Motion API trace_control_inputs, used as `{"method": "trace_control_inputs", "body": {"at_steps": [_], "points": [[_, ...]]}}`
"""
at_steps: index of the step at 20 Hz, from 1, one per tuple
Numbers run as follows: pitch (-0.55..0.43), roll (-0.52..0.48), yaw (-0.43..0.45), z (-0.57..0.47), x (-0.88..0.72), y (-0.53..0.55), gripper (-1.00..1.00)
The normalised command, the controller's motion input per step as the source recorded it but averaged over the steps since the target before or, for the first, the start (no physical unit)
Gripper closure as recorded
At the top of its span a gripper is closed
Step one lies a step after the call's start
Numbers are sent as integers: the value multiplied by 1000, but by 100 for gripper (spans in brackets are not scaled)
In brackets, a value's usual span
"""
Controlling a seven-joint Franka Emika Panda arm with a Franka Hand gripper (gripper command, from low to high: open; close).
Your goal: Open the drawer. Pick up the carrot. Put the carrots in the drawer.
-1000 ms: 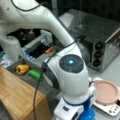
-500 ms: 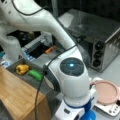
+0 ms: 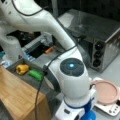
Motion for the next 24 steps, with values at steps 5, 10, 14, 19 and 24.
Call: {"method": "trace_control_inputs", "body": {"at_steps": [5, 10, 14, 19, 24], "points": [[130, -99, 35, 74, 241, -97, -100], [140, -121, 39, 32, 238, -80, -100], [163, -115, 22, -9, 246, -42, -100], [163, -124, -12, -6, 282, -11, -100], [140, -152, -25, 40, 312, 9, -100]]}}
